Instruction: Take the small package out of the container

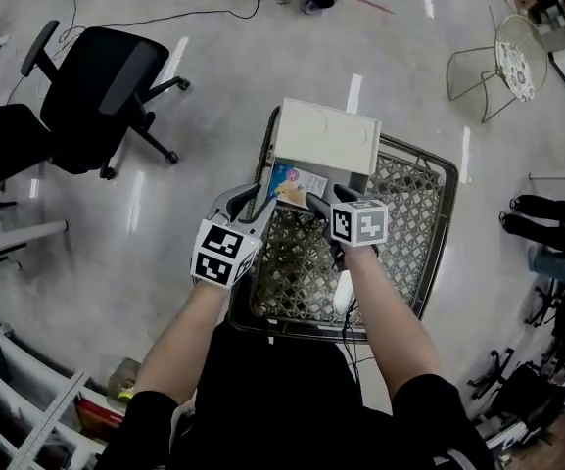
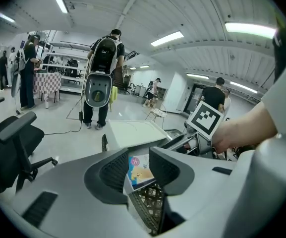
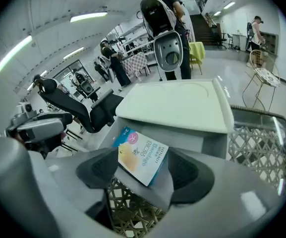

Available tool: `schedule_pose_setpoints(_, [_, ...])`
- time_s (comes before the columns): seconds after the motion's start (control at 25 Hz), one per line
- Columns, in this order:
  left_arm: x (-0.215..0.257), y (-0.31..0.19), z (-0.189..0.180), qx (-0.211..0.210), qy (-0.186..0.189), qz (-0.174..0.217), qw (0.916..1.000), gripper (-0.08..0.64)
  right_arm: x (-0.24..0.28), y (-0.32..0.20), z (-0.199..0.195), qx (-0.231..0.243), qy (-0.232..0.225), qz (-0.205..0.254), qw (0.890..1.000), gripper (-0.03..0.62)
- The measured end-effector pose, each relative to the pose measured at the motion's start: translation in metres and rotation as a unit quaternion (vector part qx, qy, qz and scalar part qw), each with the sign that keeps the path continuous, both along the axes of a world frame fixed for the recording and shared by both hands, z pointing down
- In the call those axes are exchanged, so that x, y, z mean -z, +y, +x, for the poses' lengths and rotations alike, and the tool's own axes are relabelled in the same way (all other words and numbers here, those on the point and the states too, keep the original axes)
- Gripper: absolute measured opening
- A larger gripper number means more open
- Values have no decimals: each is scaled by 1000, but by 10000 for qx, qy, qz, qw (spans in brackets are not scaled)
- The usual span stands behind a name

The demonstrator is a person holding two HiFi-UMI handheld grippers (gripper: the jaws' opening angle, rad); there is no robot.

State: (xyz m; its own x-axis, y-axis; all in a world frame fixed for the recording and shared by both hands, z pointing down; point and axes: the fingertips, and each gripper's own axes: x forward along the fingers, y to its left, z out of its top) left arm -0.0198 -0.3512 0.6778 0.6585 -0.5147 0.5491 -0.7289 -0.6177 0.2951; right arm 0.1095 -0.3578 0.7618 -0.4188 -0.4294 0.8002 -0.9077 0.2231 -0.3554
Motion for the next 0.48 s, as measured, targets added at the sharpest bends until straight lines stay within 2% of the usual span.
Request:
schedule_pose_setpoints(0.2, [-18,-2,0,-50,-67,-179,9998,130,-24,1,-6,66,-22,-591,9982,390])
schedule_pose_setpoints(0.32, [-25,2,2,-74,-83,-266,9996,130,-38,5,-4,194,-5,-901,9957,394])
schedule_pose_setpoints(0.48, [-36,7,3,-99,-154,-338,9993,130,-48,2,-8,436,149,-1089,9930,393])
